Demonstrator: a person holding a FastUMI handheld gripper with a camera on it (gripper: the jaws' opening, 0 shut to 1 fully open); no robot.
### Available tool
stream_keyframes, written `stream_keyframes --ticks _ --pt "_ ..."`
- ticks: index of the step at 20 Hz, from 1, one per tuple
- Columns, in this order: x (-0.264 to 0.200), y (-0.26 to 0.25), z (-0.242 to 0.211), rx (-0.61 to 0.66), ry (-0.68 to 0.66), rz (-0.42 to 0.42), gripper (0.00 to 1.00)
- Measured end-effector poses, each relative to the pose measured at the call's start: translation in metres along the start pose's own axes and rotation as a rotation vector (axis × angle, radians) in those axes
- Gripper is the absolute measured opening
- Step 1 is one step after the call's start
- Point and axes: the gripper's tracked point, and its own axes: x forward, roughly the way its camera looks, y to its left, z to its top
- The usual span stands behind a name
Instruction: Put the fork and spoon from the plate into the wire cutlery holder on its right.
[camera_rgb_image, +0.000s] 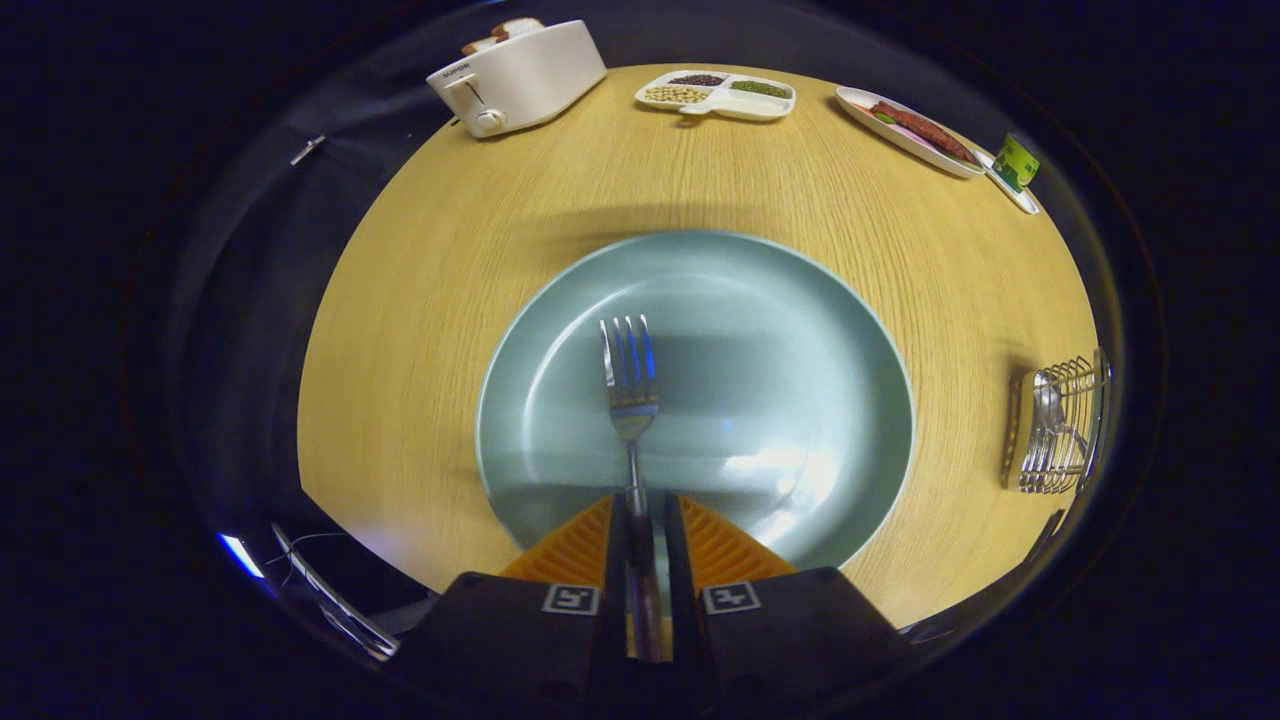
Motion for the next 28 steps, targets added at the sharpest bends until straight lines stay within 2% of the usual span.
stream_keyframes --ticks 1,3,5,9,14,19,25,28 --pt "-0.006 0.003 0.007 -0.012 -0.012 0.029 0.16" --pt "-0.006 0.015 0.000 -0.070 -0.008 0.108 0.09" --pt "-0.010 0.014 0.000 -0.118 -0.026 0.125 0.09" --pt "-0.022 0.005 0.008 -0.094 -0.041 0.142 0.09" --pt "-0.064 -0.018 0.017 -0.119 -0.070 0.164 0.08" --pt "-0.116 -0.070 0.031 -0.084 -0.073 0.175 0.08" --pt "-0.165 -0.166 0.032 -0.124 -0.050 0.079 0.08" --pt "-0.180 -0.200 0.020 -0.100 0.026 0.088 0.08"
